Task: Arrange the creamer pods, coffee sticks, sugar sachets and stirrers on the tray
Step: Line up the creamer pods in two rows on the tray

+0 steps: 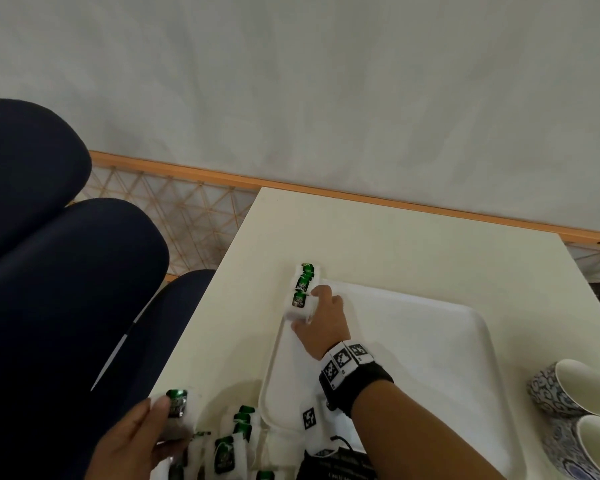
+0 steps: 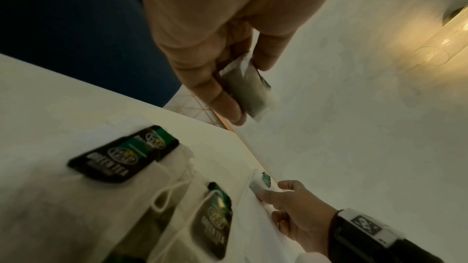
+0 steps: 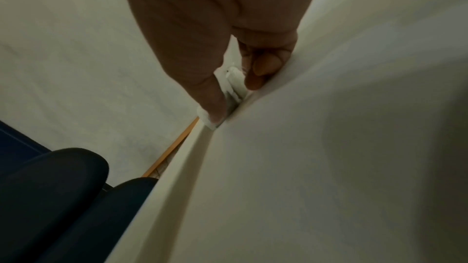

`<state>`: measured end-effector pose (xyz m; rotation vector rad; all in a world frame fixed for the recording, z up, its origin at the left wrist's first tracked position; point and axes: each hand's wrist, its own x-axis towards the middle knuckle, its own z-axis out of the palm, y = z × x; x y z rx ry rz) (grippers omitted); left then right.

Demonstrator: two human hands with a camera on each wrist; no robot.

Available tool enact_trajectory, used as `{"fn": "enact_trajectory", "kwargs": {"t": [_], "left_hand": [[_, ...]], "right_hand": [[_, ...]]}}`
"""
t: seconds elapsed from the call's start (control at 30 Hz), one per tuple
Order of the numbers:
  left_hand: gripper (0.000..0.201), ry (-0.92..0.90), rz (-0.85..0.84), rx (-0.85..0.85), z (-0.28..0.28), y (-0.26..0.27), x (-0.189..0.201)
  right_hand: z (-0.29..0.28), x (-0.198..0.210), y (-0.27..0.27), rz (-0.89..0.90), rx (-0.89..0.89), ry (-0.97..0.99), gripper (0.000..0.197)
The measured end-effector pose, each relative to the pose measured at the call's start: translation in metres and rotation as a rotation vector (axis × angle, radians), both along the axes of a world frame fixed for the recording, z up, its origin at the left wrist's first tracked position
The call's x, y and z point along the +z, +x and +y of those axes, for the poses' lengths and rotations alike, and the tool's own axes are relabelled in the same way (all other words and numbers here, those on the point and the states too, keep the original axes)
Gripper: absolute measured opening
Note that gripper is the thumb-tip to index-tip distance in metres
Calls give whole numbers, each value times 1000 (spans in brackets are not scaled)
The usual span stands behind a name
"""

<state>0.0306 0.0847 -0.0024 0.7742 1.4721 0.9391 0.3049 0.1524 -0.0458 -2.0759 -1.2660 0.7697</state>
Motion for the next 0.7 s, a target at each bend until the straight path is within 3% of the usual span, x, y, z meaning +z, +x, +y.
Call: {"fn": "enact_trajectory", "kwargs": {"t": [0.13,0.2,0.3,0.4,0.7], "left_hand": [[24,36,97,-143,-6,3,3],[22,42,160,-276,-11,4,5],[27,95,272,-427,-19,13,12],[30,147,278,-480,-25,24,21],[26,239,340,-498,-37,20,15]], "right_hand": [[-23,17,-6,-41,110,67,44],[-37,33,-16,6,269,78,28],[-60,61,-39,134,612,-13,30],[-76,69,-59,167,791,-7,29],[-100,64,-66,274,655,50,9]]}}
